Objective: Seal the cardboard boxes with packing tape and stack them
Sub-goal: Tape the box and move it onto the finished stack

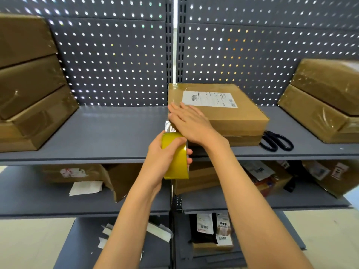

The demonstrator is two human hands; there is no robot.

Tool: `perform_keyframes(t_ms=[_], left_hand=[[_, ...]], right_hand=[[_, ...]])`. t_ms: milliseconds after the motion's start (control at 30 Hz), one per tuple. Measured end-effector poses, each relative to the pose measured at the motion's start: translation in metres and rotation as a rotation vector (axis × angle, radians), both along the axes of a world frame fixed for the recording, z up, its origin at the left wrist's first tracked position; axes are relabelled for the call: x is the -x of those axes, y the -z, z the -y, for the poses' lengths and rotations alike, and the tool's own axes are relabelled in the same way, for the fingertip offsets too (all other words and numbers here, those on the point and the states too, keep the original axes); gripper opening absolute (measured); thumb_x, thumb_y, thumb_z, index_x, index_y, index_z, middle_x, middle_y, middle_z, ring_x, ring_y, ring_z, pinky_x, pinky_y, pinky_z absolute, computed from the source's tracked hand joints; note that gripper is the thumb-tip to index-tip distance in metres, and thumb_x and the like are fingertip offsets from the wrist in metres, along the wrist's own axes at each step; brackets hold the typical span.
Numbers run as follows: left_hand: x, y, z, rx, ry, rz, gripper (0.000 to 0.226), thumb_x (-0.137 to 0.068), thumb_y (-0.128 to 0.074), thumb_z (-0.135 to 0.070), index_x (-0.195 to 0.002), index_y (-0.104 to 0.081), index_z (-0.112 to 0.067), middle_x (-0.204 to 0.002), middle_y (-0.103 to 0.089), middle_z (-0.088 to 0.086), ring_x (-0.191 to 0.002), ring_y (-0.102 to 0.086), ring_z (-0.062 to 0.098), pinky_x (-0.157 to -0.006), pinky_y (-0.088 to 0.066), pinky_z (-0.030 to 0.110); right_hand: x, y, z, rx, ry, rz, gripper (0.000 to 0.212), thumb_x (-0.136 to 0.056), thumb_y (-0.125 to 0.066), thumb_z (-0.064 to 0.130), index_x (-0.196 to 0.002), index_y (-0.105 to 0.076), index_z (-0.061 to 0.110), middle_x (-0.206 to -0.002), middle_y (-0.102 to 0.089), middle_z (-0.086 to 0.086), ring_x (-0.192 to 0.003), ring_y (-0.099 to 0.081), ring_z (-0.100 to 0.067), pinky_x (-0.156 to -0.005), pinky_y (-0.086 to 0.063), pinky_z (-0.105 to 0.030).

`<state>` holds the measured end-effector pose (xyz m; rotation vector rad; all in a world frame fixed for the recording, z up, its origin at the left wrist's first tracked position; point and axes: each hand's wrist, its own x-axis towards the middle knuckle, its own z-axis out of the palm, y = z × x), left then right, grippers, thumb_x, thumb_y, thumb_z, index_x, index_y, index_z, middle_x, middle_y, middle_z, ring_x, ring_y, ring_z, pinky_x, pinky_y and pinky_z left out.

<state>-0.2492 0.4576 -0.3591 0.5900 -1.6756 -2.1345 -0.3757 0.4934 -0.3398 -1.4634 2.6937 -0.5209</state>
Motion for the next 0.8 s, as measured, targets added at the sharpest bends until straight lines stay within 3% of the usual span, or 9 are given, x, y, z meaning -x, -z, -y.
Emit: perform_keyframes(t_ms=[100, 200, 300, 400, 500, 700, 800], left_hand=[[0.002, -0.003, -0.002, -0.008, -0.019, 0.007, 0.005, -0.092, -0.058, -0.014, -0.095, -0.054, -0.012, -0.057, -0.066, 0.003, -0.045, -0.061, 0.014, -0.050, -0.054, 0.027], [0.003, -0.005, -0.004, -0.006, -0.038, 0.007, 0.006, -0.092, -0.058, -0.014, -0.095, -0.053, -0.012, -0.056, -0.065, 0.002, -0.043, -0.059, 0.014, -0.049, -0.054, 0.027], [0.005, -0.006, -0.006, -0.023, -0.062, 0.014, 0.013, -0.091, -0.059, -0.015, -0.101, -0.055, -0.009, -0.056, -0.065, 0.003, -0.043, -0.059, 0.014, -0.048, -0.053, 0.028], [0.006, -0.006, -0.008, -0.013, -0.089, 0.028, 0.021, -0.090, -0.060, -0.015, -0.107, -0.056, -0.003, -0.055, -0.065, 0.003, -0.043, -0.058, 0.015, -0.049, -0.054, 0.028], [0.006, -0.007, -0.012, -0.011, -0.110, 0.017, 0.020, -0.090, -0.059, -0.013, -0.106, -0.056, -0.001, -0.053, -0.063, 0.003, -0.041, -0.057, 0.015, -0.047, -0.053, 0.026], [0.006, -0.010, -0.017, 0.007, -0.141, 0.025, 0.014, -0.090, -0.058, -0.013, -0.101, -0.056, -0.004, -0.052, -0.064, 0.002, -0.039, -0.057, 0.014, -0.045, -0.052, 0.025], [0.007, -0.009, -0.016, 0.016, -0.154, 0.037, 0.017, -0.090, -0.058, -0.015, -0.103, -0.057, -0.003, -0.052, -0.064, 0.002, -0.040, -0.057, 0.014, -0.046, -0.052, 0.025]], right_hand=[[0.000, 0.003, -0.002, 0.224, -0.007, 0.065, 0.040, -0.104, -0.032, 0.025, -0.139, -0.046, 0.014, -0.154, -0.033, 0.001, -0.146, -0.017, -0.016, -0.115, -0.008, -0.027], [-0.006, 0.004, -0.014, 0.528, -0.005, 0.207, 0.035, -0.102, -0.042, 0.020, -0.133, -0.054, 0.011, -0.143, -0.049, -0.004, -0.140, -0.031, -0.017, -0.111, -0.023, -0.029], [0.000, 0.006, -0.041, 0.704, 0.126, 0.142, 0.031, -0.101, -0.043, 0.020, -0.126, -0.060, 0.013, -0.130, -0.059, -0.003, -0.124, -0.048, -0.016, -0.104, -0.038, -0.030], [0.017, 0.008, -0.075, 0.725, 0.286, 0.027, 0.029, -0.100, -0.043, 0.018, -0.123, -0.061, 0.013, -0.124, -0.060, -0.002, -0.107, -0.052, -0.015, -0.093, -0.040, -0.026], [0.037, 0.014, -0.108, 0.722, 0.433, -0.078, 0.028, -0.098, -0.045, 0.015, -0.117, -0.065, 0.012, -0.119, -0.063, -0.004, -0.112, -0.052, -0.020, -0.095, -0.039, -0.030], [0.057, 0.026, -0.144, 0.751, 0.620, -0.126, 0.030, -0.098, -0.042, 0.011, -0.118, -0.064, 0.008, -0.118, -0.061, -0.011, -0.111, -0.052, -0.026, -0.085, -0.030, -0.019], [0.065, 0.031, -0.156, 0.650, 0.739, -0.082, 0.032, -0.098, -0.043, 0.011, -0.126, -0.059, 0.007, -0.127, -0.056, -0.014, -0.117, -0.050, -0.028, -0.090, -0.037, -0.030]])
